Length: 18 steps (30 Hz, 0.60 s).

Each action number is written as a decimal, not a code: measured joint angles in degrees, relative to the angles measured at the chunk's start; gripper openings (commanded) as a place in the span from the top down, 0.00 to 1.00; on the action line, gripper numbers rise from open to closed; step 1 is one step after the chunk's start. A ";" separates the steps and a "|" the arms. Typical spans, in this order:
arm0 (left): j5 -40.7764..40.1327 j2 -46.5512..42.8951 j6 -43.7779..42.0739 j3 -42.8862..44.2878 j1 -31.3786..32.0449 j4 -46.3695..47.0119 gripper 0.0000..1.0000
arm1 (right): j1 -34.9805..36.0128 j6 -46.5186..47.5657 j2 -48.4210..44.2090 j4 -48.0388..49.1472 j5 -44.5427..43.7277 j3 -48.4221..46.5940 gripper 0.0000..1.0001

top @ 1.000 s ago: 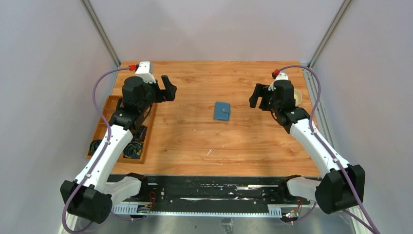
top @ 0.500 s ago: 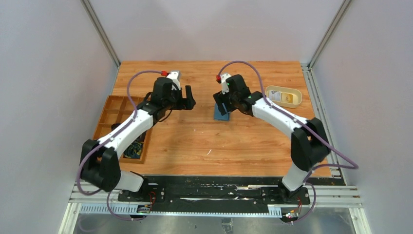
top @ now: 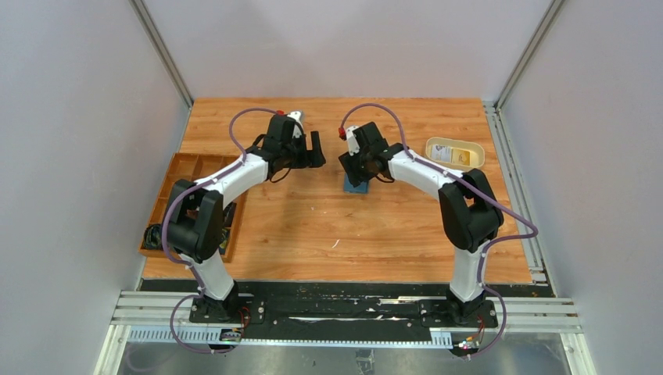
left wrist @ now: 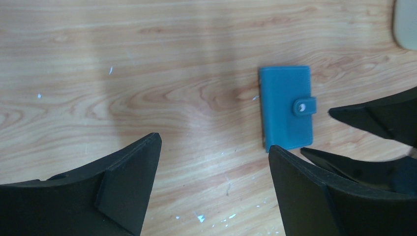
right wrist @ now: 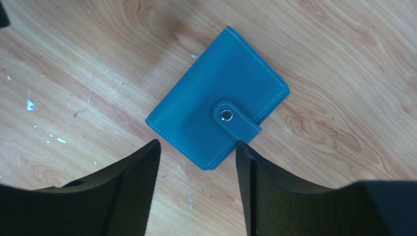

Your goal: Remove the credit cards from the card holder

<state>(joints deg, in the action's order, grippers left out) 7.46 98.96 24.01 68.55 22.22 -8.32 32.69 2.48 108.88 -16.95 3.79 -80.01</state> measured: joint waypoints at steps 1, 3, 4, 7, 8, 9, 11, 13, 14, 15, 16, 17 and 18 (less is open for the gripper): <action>0.31 0.00 0.04 0.28 0.00 0.28 0.10 | -0.50 -0.04 0.42 0.44 0.31 -0.09 0.43; 0.94 0.00 0.09 0.52 0.00 0.87 0.11 | -1.62 -0.09 1.16 1.07 1.03 -0.09 0.43; 1.07 0.00 0.13 0.52 0.00 0.90 0.11 | -2.10 -0.09 1.44 1.36 1.25 -0.09 0.43; 1.57 0.11 0.24 0.52 0.00 0.96 0.11 | -3.82 -0.09 2.62 2.60 2.89 -0.09 0.44; 1.70 0.15 0.26 0.52 0.00 0.98 0.12 | -4.35 -0.11 3.13 2.89 3.65 -0.09 0.44; 1.97 0.28 0.28 0.52 0.00 1.05 0.12 | -4.87 -0.11 3.63 3.28 4.37 -0.09 0.44; 2.36 0.52 0.39 0.44 0.00 1.20 0.12 | -5.53 -0.11 4.72 3.98 5.73 -0.07 0.45; 2.60 0.68 0.48 0.15 0.00 1.51 0.12 | -6.03 -0.17 5.49 4.79 7.10 0.07 0.46; 2.71 0.76 0.50 -0.02 0.00 1.66 0.13 | -6.23 -0.20 5.53 5.29 7.78 0.24 0.48; 2.82 0.87 0.52 -0.09 0.00 1.73 0.13 | -6.23 -0.20 5.53 5.46 8.20 0.31 0.51; 2.93 1.03 0.57 -0.13 0.00 1.81 0.13 | -6.27 -0.26 5.55 5.79 8.70 0.39 0.57; 3.04 1.20 0.66 -0.22 0.00 2.01 0.13 | -6.32 -0.39 5.75 6.21 9.29 0.46 0.64; 3.19 1.36 0.70 -0.35 0.00 2.25 0.13 | -6.34 -0.35 5.86 6.51 9.79 0.48 0.72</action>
<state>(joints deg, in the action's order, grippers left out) 10.66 100.31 24.71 68.20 22.22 -6.07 26.35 2.13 114.74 -10.44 13.58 -79.53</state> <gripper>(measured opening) 0.875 0.465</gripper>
